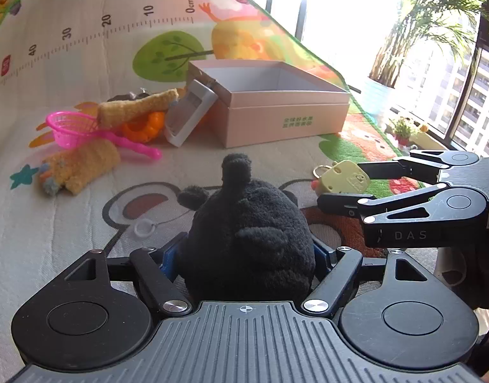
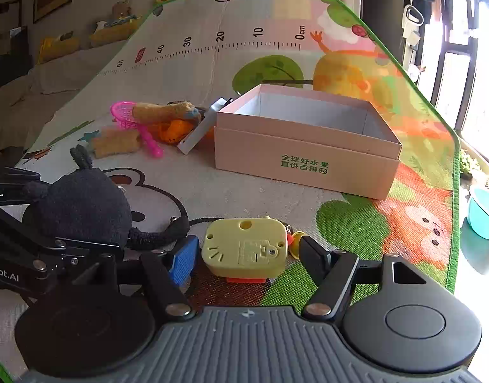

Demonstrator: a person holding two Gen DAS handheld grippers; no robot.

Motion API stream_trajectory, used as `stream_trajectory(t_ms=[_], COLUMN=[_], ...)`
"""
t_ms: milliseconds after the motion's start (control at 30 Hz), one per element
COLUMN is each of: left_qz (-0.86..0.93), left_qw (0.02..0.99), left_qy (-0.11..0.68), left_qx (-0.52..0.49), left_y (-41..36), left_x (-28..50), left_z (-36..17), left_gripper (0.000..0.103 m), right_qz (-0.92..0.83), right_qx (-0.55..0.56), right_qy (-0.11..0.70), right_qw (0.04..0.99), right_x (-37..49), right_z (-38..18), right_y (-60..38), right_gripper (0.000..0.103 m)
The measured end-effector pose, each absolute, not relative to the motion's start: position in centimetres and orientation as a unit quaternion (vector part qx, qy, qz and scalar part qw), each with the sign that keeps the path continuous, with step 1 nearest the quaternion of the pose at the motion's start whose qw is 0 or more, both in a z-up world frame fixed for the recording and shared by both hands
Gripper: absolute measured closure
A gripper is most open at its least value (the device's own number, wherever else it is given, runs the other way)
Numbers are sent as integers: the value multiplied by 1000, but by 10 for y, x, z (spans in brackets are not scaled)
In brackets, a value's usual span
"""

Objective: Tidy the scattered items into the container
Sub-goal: 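Carry the black plush in the left tool while the right tool carries the yellow toy toward the box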

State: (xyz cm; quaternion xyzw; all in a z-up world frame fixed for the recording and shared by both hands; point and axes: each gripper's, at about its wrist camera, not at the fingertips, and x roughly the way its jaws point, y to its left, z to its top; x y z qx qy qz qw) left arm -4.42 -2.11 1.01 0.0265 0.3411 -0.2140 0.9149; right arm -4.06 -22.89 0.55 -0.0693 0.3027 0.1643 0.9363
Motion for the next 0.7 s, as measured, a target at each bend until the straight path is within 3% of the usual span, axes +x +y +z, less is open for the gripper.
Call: stream_trajectory(t_ms=[100, 267, 333, 400, 700], left_qz=[-212, -215, -213, -207, -182], left_qw=[916, 914, 913, 914, 920], left_qy=[340, 343, 347, 349, 343], left_qx=[17, 18, 18, 19, 56], left_y=[-20, -21, -21, -21, -13], left_x=[-46, -49, -49, -46, -46], left_z=[13, 14, 13, 12, 11], left_gripper=[10, 9, 9, 9, 8], right_qz=[159, 154, 155, 160, 145], right_qx=[-75, -98, -104, -118, -138], right_qy=[308, 294, 293, 289, 294], right_qw=[935, 938, 938, 936, 934], right_x=[-36, -31, -32, -36, -50], right_z=[5, 6, 6, 6, 10], right_y=[-227, -220, -219, -217, -230], right_gripper=[27, 27, 30, 40, 42])
